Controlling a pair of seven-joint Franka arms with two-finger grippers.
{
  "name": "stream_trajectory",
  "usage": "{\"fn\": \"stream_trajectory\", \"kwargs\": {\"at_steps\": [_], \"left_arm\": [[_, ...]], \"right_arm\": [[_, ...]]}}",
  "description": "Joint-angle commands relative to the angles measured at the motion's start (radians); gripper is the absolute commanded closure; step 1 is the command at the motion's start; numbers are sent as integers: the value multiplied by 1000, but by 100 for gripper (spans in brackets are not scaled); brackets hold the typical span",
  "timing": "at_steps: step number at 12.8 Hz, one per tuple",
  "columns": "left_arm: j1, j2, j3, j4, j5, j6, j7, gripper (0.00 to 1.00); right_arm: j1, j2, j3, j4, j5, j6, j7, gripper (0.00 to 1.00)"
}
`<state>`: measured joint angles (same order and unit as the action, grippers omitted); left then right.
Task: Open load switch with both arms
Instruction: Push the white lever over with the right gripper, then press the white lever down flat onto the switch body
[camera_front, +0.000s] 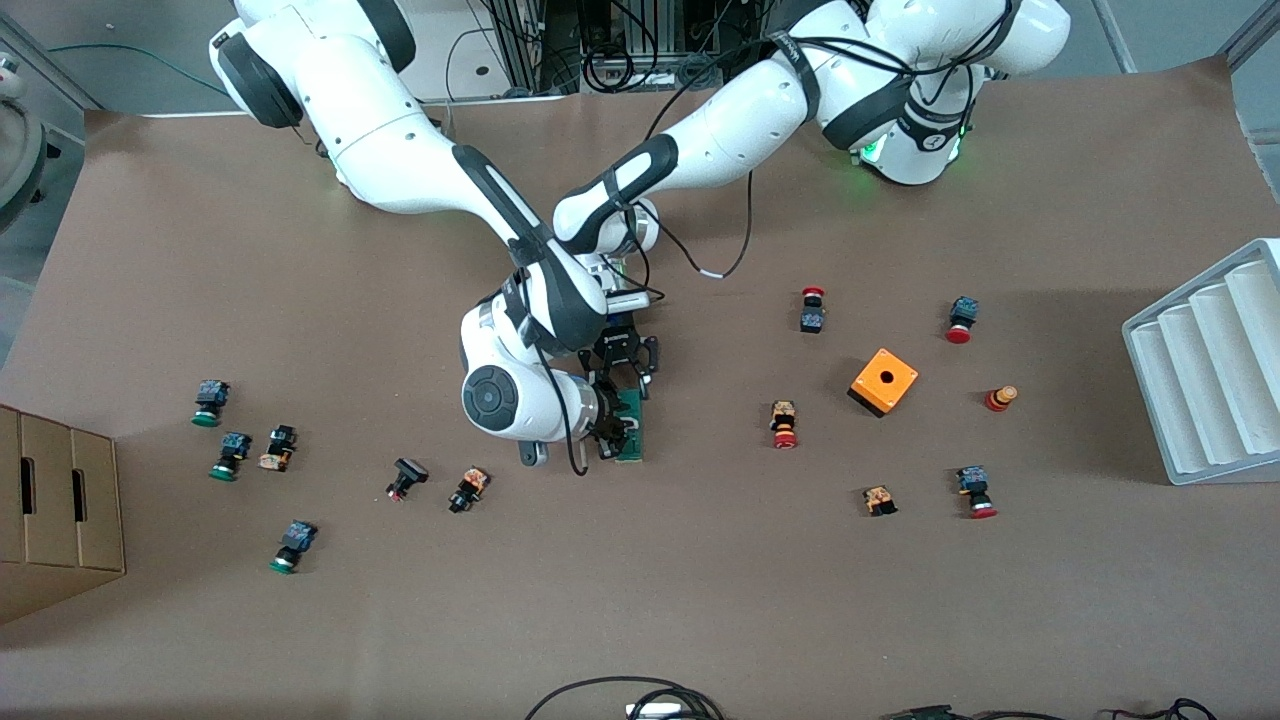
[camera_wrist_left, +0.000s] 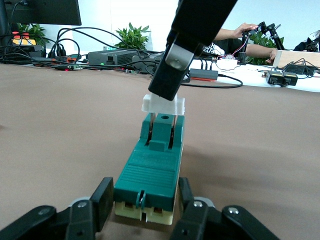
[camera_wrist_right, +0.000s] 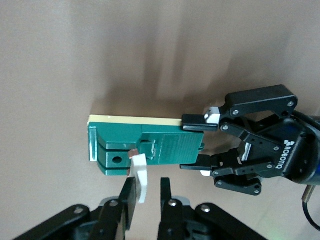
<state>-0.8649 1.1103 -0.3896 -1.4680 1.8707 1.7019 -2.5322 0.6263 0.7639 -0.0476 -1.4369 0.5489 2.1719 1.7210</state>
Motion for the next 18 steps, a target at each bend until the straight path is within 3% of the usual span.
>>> {"fn": "stream_trajectory", "kwargs": {"at_steps": [1, 14, 18], "left_arm": [[-2, 2, -2, 5, -12, -2, 9, 40], [-2, 5, -2, 5, -10, -2, 9, 42], [-2, 5, -2, 3, -10, -2, 9, 42]], "right_arm": [[10, -40, 17, -89, -3, 45, -17, 74], [35, -35, 29, -155, -50, 144, -23, 74], [33, -40, 29, -155, -52, 143, -28, 81]]}}
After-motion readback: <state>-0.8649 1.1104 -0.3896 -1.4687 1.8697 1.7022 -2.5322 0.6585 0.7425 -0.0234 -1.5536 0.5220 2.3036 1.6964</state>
